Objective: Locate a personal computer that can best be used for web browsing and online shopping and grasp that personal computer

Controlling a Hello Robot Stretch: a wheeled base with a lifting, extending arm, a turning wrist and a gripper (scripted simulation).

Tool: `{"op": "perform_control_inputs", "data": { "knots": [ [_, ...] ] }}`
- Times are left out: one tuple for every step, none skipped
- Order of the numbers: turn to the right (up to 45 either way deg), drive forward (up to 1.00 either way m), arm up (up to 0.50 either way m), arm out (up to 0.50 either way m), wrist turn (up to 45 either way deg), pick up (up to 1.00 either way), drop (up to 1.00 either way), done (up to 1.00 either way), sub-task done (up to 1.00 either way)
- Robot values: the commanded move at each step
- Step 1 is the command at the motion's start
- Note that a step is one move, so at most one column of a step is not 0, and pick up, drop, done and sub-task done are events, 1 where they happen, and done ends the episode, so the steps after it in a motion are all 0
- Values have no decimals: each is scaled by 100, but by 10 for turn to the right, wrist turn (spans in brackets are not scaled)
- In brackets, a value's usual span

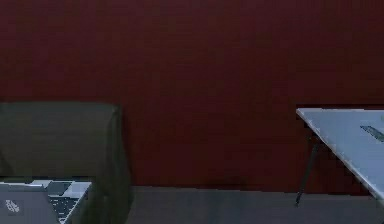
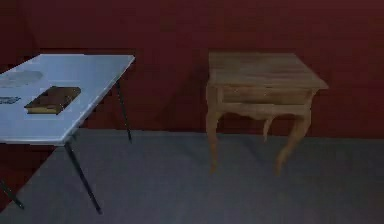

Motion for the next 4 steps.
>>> {"op": "perform_control_inputs", "data": {
  "knots": [
    [-450,0,0,0,0,0,0,0,0],
    [-450,0,0,0,0,0,0,0,0],
    [-390,0,0,0,0,0,0,0,0],
    [450,0,0,0,0,0,0,0,0]
  ]
}}
